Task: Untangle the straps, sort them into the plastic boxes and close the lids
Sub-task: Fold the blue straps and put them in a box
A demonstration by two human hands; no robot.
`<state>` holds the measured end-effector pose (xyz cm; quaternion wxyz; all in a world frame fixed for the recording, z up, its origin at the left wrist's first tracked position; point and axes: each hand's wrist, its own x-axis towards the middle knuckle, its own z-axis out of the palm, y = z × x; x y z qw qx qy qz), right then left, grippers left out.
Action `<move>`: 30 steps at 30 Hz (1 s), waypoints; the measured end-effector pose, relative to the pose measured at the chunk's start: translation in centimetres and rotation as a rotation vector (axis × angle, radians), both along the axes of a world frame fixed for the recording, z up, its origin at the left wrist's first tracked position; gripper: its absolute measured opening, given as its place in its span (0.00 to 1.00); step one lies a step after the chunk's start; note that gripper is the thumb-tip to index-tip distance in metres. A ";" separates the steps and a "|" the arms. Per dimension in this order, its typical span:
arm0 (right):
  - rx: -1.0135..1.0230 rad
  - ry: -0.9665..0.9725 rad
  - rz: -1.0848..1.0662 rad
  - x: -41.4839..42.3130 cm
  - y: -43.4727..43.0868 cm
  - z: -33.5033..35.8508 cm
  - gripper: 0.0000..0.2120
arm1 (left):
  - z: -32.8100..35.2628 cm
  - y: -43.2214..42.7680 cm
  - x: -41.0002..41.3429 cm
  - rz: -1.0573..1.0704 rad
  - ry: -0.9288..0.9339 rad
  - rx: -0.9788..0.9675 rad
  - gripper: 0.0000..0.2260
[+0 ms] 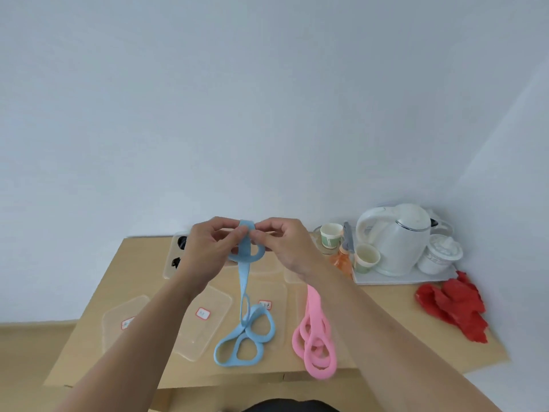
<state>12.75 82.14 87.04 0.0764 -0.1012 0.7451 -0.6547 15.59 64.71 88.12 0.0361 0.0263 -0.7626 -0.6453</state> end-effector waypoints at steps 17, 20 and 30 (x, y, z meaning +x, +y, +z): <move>-0.058 0.118 0.035 -1.7 1.6 3.9 0.03 | 4.4 2.3 0.5 0.070 0.118 0.014 0.07; -0.070 0.102 0.045 -1.9 2.0 4.5 0.09 | 4.7 2.5 0.3 0.079 0.128 0.034 0.06; 0.012 0.134 0.180 -2.9 2.8 6.2 0.06 | 5.1 2.5 -0.5 0.069 0.132 0.124 0.06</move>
